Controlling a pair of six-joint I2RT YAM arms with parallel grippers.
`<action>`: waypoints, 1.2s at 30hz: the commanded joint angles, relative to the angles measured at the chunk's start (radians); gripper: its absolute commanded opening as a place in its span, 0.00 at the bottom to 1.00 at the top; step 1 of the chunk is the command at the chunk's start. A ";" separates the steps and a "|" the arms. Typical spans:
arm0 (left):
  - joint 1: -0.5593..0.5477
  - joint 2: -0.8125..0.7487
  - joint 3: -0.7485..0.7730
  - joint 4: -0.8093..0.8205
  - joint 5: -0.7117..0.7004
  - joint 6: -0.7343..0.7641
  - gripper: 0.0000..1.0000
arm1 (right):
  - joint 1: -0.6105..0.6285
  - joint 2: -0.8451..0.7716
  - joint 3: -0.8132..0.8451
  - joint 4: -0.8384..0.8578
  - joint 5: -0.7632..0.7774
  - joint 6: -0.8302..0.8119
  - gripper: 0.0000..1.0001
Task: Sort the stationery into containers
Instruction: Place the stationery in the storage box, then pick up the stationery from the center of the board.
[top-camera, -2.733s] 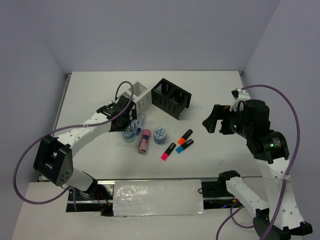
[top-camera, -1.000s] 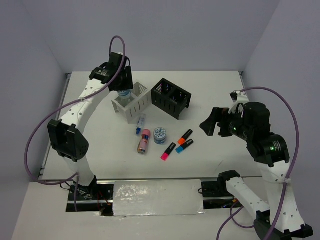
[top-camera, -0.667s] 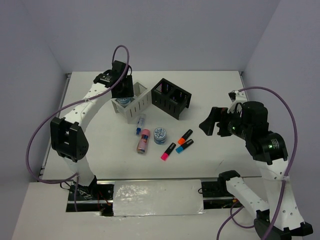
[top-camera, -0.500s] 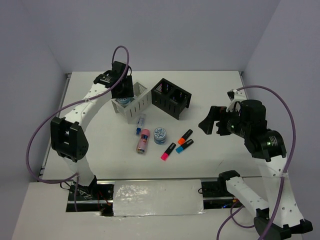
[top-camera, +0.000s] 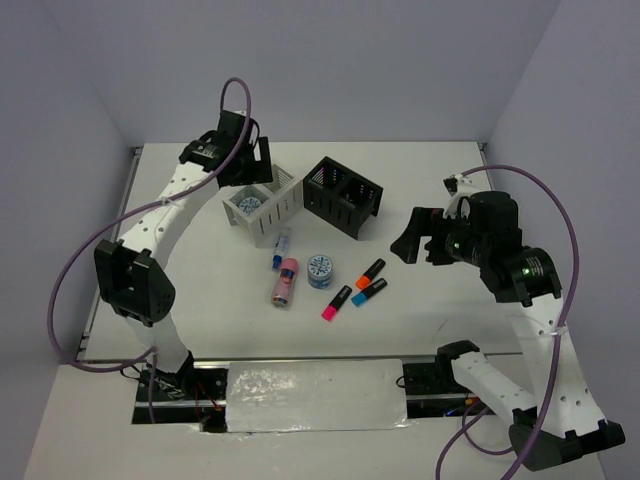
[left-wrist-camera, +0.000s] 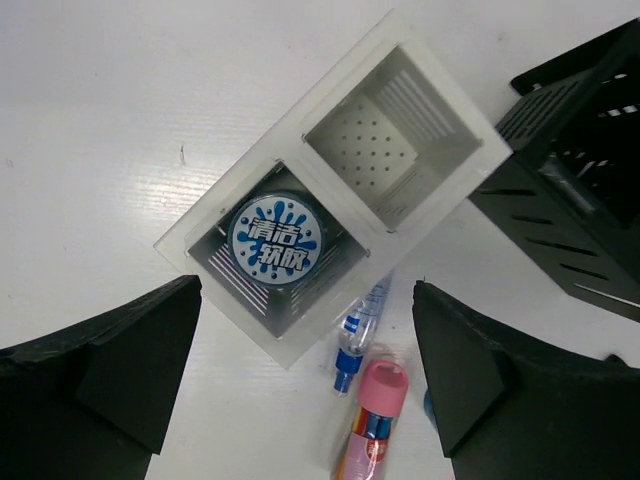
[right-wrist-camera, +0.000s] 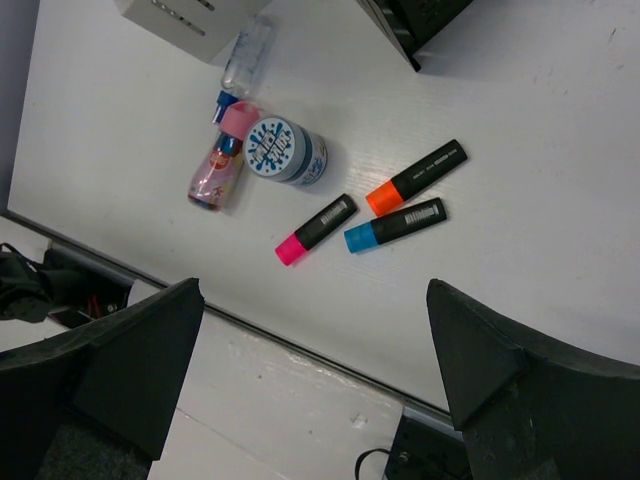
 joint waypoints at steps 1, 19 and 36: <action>-0.039 -0.098 0.059 -0.038 0.050 0.017 0.99 | 0.036 -0.006 -0.026 0.068 0.045 0.020 1.00; -0.539 -0.039 -0.275 0.123 0.098 -0.055 0.99 | 0.088 -0.074 0.005 -0.024 0.441 0.172 1.00; -0.536 0.112 -0.288 0.138 0.009 -0.014 0.99 | 0.088 -0.126 -0.055 -0.009 0.337 0.147 1.00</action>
